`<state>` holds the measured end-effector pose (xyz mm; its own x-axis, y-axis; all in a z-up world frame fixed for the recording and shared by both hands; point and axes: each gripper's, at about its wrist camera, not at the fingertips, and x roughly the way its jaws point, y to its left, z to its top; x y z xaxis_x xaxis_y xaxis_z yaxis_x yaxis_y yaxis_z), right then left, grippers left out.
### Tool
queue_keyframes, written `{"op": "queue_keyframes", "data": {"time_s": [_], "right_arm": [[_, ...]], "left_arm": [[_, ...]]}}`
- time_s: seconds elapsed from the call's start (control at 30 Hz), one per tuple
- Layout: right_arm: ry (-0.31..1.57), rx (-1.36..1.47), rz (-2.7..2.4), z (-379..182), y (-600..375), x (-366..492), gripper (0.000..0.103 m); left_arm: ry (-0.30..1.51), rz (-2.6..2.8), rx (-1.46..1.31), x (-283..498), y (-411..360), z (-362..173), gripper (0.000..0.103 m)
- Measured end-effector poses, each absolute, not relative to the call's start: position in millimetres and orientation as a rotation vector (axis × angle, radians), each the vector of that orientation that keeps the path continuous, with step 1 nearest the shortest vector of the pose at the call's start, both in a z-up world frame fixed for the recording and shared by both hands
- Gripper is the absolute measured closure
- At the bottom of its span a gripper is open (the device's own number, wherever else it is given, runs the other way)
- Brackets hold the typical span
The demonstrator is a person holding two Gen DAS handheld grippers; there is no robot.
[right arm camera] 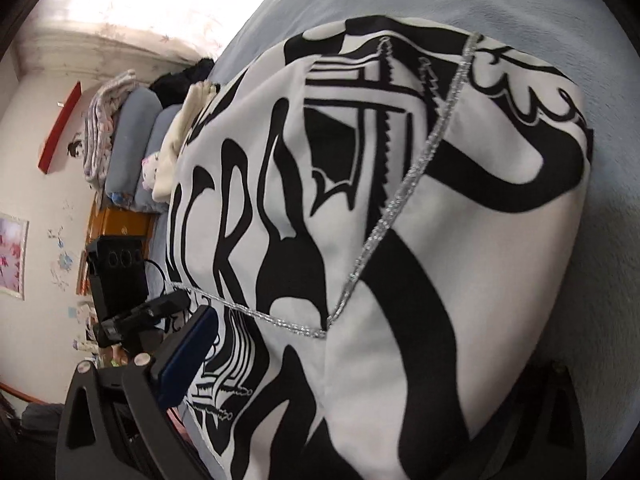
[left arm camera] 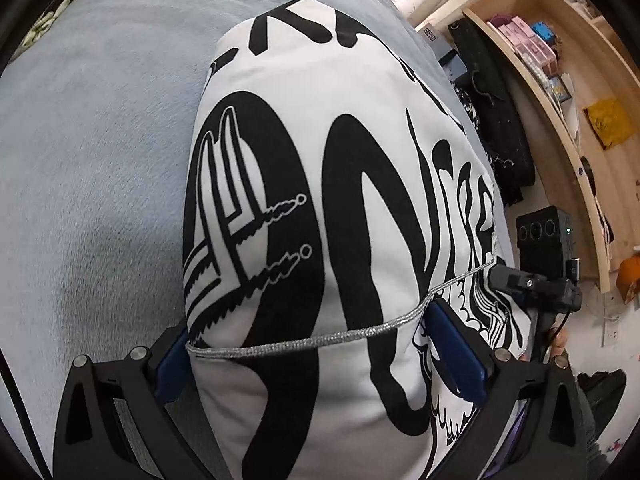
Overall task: Fold large clothes
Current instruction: 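Grasp the folded jacket bundle with both grippers and lift it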
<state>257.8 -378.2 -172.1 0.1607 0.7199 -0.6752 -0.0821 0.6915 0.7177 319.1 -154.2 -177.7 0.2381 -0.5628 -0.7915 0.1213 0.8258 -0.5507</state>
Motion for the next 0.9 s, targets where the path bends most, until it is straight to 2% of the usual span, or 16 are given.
{"op": "queue_keyframes", "data": {"time_s": [0.23,0.63,0.83,0.9], "right_arm": [[1.295,0.634,0.596,-173.5,-380.2,257.5,0.0],[1.292,0.474,0.564,-167.2,-362.0,258.3,0.001],[1.278,0.351,0.461,-157.4,-350.2,251.7,0.016],[1.258,0.333,0.441,-150.8,-347.3,249.4,0.025]], "left_arm": [[1.26,-0.473,-0.338,322.3,-169.1,-173.9,0.001],[1.256,-0.446,-0.272,328.1,-197.2,-173.4,0.001],[1.243,-0.43,-0.23,325.3,-205.2,-174.1,0.001],[1.217,-0.42,-0.204,320.2,-209.2,-169.5,0.012]]}}
